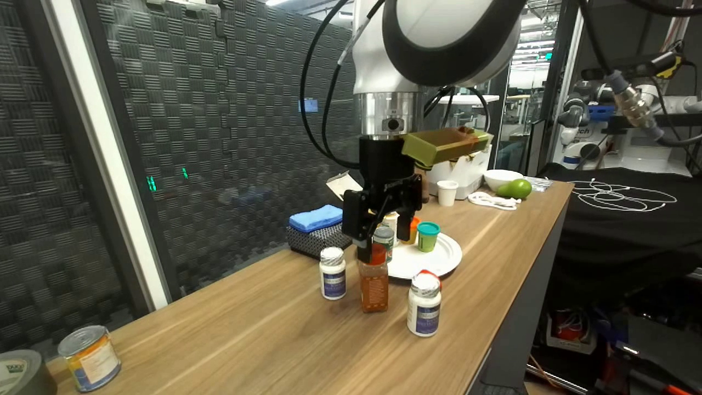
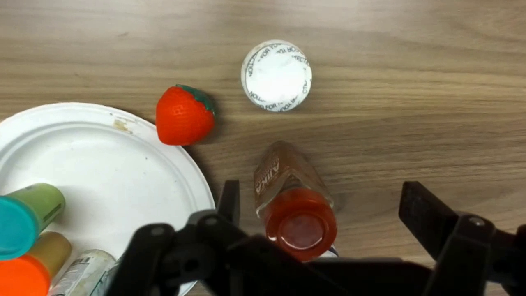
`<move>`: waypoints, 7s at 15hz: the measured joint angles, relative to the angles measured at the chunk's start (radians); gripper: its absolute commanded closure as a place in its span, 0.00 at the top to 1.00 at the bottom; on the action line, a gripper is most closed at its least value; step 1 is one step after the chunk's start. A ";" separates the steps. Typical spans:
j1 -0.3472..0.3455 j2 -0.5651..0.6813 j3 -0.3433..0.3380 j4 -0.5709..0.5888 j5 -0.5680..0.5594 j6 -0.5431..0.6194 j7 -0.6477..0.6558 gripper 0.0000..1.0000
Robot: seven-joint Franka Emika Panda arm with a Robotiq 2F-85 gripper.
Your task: Put the bottles on the tray
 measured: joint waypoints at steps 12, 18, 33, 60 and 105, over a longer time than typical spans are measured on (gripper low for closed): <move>0.000 0.074 -0.007 0.000 -0.016 0.139 -0.024 0.51; 0.000 0.079 -0.030 0.006 -0.093 0.191 0.000 0.25; -0.074 -0.120 -0.085 -0.047 -0.110 0.038 0.054 0.25; -0.113 0.125 -0.186 0.064 -0.190 0.208 0.279 0.82; 0.070 0.247 -0.061 0.185 -0.185 0.253 0.172 0.23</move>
